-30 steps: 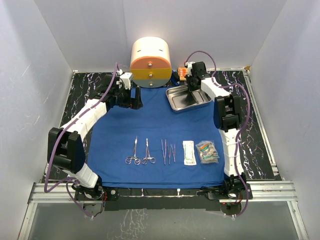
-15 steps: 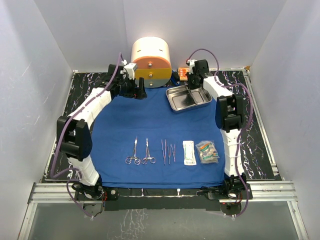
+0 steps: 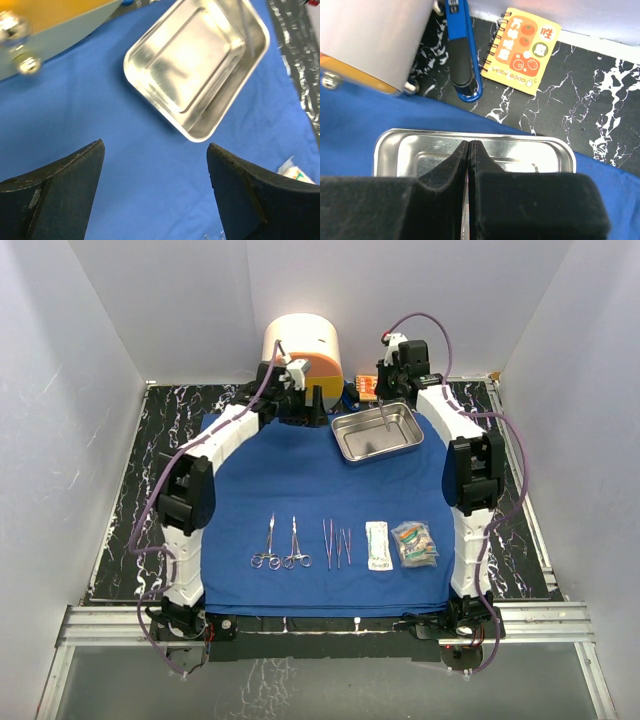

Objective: Open and lay out the surgical kit
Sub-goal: Pick up the medical item from the container.

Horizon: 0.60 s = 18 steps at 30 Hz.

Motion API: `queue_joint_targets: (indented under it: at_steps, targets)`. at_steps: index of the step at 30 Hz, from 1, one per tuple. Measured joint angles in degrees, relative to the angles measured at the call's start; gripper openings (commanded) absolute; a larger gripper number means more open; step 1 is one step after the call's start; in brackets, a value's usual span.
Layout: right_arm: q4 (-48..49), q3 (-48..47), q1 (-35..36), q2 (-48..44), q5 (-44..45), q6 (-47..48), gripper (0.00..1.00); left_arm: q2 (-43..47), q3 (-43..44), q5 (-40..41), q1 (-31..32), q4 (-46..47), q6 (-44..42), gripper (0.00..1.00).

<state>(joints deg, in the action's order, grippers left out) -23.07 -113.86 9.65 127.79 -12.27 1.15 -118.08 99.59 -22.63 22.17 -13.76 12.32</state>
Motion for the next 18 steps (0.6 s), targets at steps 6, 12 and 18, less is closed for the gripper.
queue_joint_targets:
  at_steps: [6, 12, 18]
  targets:
    - [1.64, 2.43, 0.00, -5.46, -1.20, -6.86, 0.00, -4.57, 5.60, -2.80, 3.98, 5.27, 7.69, 0.67]
    - [2.49, 3.13, 0.39, -9.88, -1.64, -13.49, 0.00, -9.73, 11.65, -4.15, 6.38, 11.58, 15.93, 0.61]
    - [2.60, 4.48, 0.85, -11.19, -2.49, -16.81, 0.00, -12.50, 13.35, -4.00, 7.34, 15.85, 22.58, 0.57]
